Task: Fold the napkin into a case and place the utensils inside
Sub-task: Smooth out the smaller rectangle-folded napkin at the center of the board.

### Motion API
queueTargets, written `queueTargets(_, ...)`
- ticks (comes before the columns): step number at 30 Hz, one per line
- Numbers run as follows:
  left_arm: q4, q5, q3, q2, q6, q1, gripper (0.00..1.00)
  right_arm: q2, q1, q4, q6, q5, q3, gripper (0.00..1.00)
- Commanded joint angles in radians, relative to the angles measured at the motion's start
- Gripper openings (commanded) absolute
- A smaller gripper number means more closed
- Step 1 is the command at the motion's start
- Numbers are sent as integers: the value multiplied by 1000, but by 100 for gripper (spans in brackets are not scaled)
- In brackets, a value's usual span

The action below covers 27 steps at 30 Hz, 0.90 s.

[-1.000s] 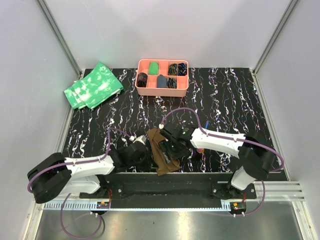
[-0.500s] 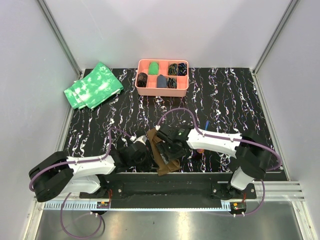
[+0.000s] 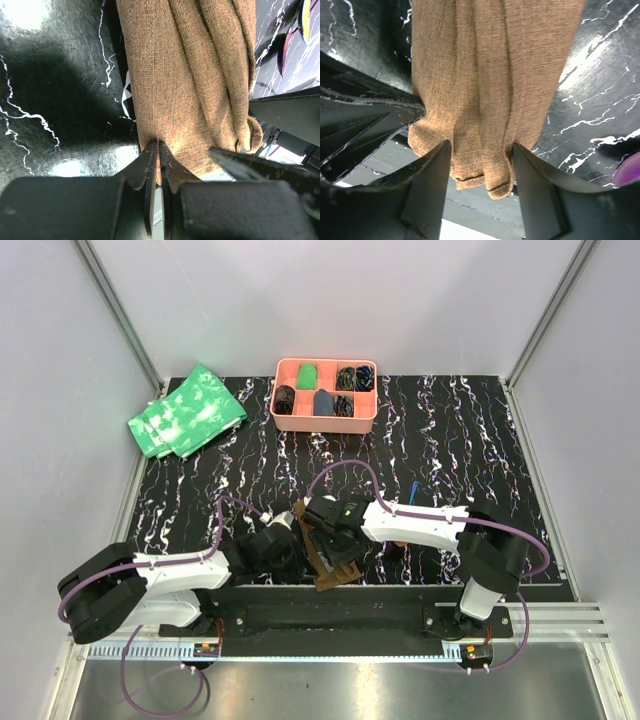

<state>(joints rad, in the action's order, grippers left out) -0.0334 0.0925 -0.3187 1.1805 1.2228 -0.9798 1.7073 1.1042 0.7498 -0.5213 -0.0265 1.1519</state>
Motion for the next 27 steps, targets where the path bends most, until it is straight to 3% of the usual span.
queueTargets(1,-56,-28,-10,1,11,-8,9,9,11,31,-16,-65,46,55)
queueTargets(6,-60,-17,-11,-12,12,-13,9,14,13,45,-16,-84,52,48)
queueTargets(10,-46,-14,-8,-53,15,-14,9,3,14,51,-20,-93,48,34)
queueTargets(16,0,-20,-39,-127,7,-14,11,-21,14,60,-20,-101,54,21)
queueTargets(27,-65,-19,-57,83,-14,-16,8,-57,13,57,-42,-87,66,0)
